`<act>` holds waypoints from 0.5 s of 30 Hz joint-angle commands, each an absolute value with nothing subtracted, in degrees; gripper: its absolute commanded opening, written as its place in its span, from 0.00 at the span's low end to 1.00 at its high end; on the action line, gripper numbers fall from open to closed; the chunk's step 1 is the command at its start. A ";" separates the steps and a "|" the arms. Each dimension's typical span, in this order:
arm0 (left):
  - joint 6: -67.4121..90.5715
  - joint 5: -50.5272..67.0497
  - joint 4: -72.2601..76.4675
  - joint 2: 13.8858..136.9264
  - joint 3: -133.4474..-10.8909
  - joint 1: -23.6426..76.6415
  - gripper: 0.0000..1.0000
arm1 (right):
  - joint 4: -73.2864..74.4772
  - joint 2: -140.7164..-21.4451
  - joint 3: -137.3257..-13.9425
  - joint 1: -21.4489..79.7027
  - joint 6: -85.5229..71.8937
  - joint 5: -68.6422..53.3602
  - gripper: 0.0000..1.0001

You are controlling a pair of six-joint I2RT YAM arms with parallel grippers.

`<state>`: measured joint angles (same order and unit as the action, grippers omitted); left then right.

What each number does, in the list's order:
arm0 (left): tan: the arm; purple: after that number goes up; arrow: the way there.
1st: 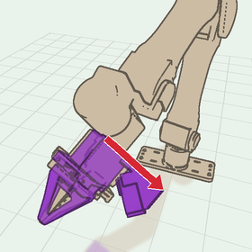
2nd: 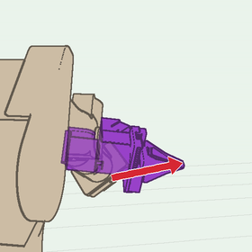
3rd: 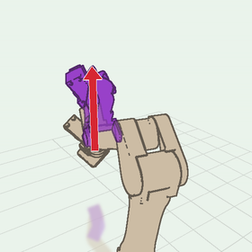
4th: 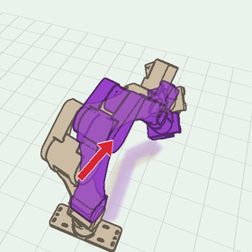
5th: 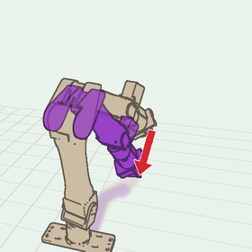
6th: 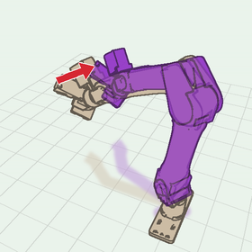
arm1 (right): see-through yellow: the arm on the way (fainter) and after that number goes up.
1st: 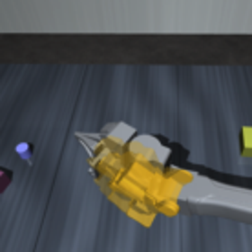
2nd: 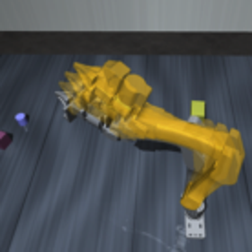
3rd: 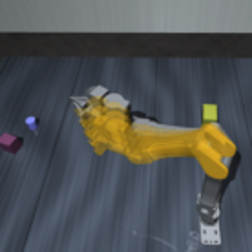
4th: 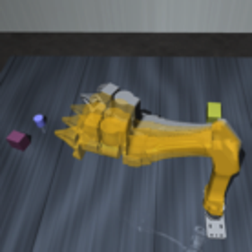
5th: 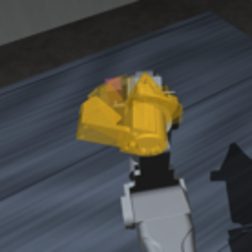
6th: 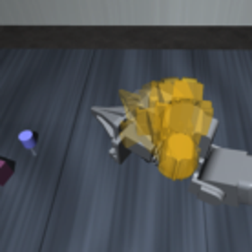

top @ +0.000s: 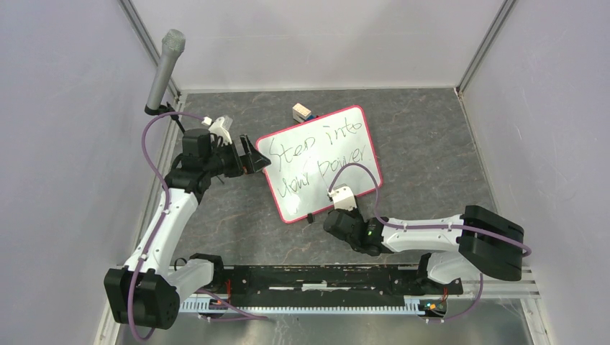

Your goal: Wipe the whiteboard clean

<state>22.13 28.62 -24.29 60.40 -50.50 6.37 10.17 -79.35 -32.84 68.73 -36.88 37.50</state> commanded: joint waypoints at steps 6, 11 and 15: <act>21.02 30.45 -22.23 61.32 -50.28 6.53 1.00 | 9.01 -77.68 -33.16 68.64 -37.18 38.43 0.53; 21.32 29.23 -22.19 60.78 -50.19 6.43 1.00 | 8.16 -77.22 -32.08 68.64 -37.88 38.23 0.47; 22.00 29.27 -21.72 60.93 -50.10 6.33 1.00 | 6.93 -78.06 -32.17 68.64 -37.79 37.64 0.48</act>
<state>22.15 28.95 -23.88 61.32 -50.37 6.35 9.54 -78.59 -32.38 68.73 -36.93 37.47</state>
